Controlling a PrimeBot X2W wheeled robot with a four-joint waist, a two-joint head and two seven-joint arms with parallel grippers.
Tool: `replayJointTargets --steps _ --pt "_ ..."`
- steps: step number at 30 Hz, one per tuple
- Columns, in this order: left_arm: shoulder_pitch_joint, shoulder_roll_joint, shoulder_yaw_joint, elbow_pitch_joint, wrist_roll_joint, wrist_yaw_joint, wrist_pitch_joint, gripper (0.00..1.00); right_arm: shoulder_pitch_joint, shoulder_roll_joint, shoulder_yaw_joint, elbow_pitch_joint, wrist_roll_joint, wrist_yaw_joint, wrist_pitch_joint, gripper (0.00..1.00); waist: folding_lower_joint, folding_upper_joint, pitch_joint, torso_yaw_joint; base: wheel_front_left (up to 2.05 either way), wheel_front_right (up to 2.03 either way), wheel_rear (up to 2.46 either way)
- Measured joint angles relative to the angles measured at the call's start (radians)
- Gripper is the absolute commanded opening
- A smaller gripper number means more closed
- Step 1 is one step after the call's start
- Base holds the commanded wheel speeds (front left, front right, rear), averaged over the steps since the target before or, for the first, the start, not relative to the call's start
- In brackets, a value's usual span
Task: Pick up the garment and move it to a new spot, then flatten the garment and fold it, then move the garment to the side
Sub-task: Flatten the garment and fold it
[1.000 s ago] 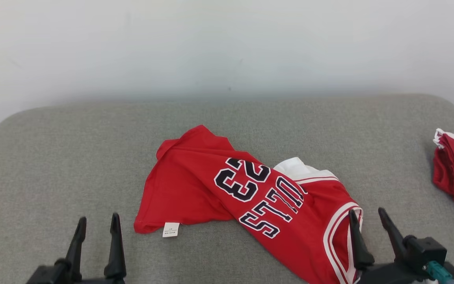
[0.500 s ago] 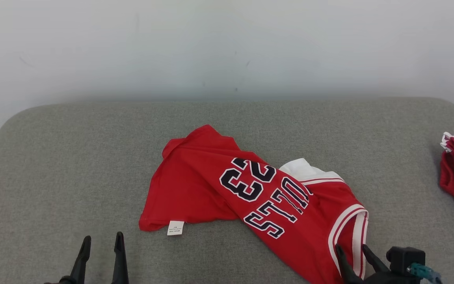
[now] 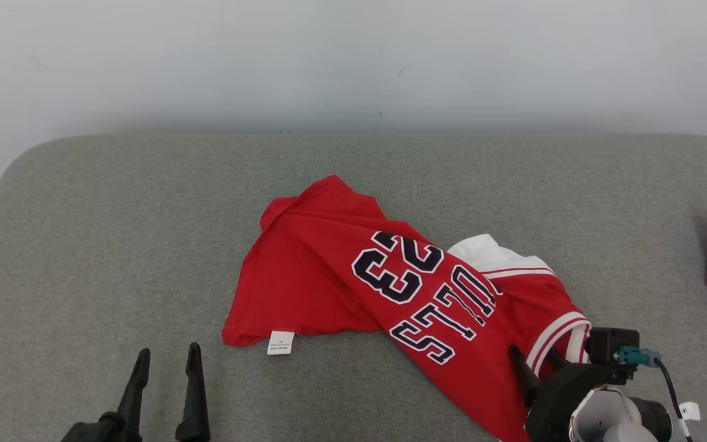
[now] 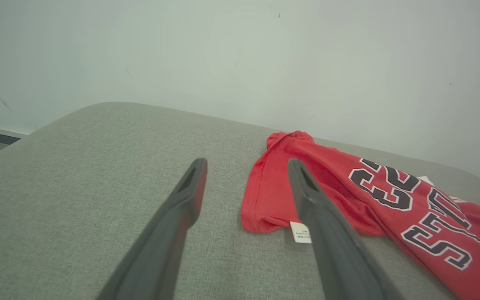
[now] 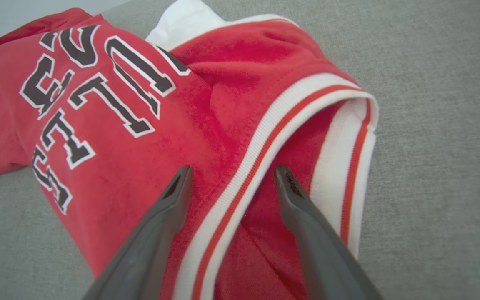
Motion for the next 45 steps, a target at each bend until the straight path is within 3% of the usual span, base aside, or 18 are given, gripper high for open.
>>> replayJointTargets --steps 5,6,7,14,25,39,40,41,45 --pt "-0.005 0.0 0.0 0.002 -0.001 -0.001 0.0 1.0 -0.047 0.0 0.003 0.045 0.007 0.0 -0.039 1.0 0.0 0.0 0.009 0.013 0.0 0.0 0.0" --pt "-0.005 0.0 0.001 0.003 -0.003 -0.001 0.0 1.0 -0.054 0.0 0.002 0.047 0.007 0.0 -0.057 0.34 0.0 0.0 0.011 0.014 0.0 0.0 0.0" --pt "-0.005 0.0 0.002 0.004 -0.003 -0.001 0.0 1.0 -0.062 0.0 -0.001 0.048 0.0 0.0 -0.078 0.0 0.0 0.0 0.012 0.015 0.0 0.0 0.0" --pt "-0.01 0.0 0.007 0.005 -0.004 -0.003 0.0 1.0 -0.153 0.0 -0.059 0.082 -0.045 0.0 -0.13 0.0 0.0 0.0 0.018 0.014 0.0 0.0 0.0" --pt "-0.054 0.0 -0.011 -0.024 -0.006 -0.022 0.0 1.0 -0.449 -0.004 -0.218 0.203 -0.066 0.0 -0.082 0.0 0.0 0.0 0.07 0.031 0.0 0.0 0.0" --pt "-0.149 0.0 -0.07 -0.056 -0.027 -0.035 0.0 1.0 -0.765 -0.072 -0.477 0.463 -0.255 0.0 -0.207 0.0 0.0001 0.0001 0.18 0.15 0.0 0.0 0.0" --pt "-0.152 0.0 -0.072 -0.055 -0.027 -0.035 0.0 1.0 -0.775 -0.073 -0.478 0.481 -0.268 0.0 -0.211 0.83 0.0001 0.0001 0.186 0.157 0.0 0.0 0.0" --pt "-0.155 0.0 -0.073 -0.055 -0.028 -0.035 0.0 1.0 -0.784 -0.071 -0.474 0.499 -0.28 0.0 -0.212 1.0 0.0001 0.0001 0.191 0.164 0.0 0.0 0.0" --pt "-0.158 0.0 -0.071 -0.053 -0.028 -0.029 0.0 1.0 -0.788 -0.066 -0.417 0.564 -0.326 0.0 -0.192 1.0 0.0001 0.0001 0.197 0.179 0.0 0.0 0.0"
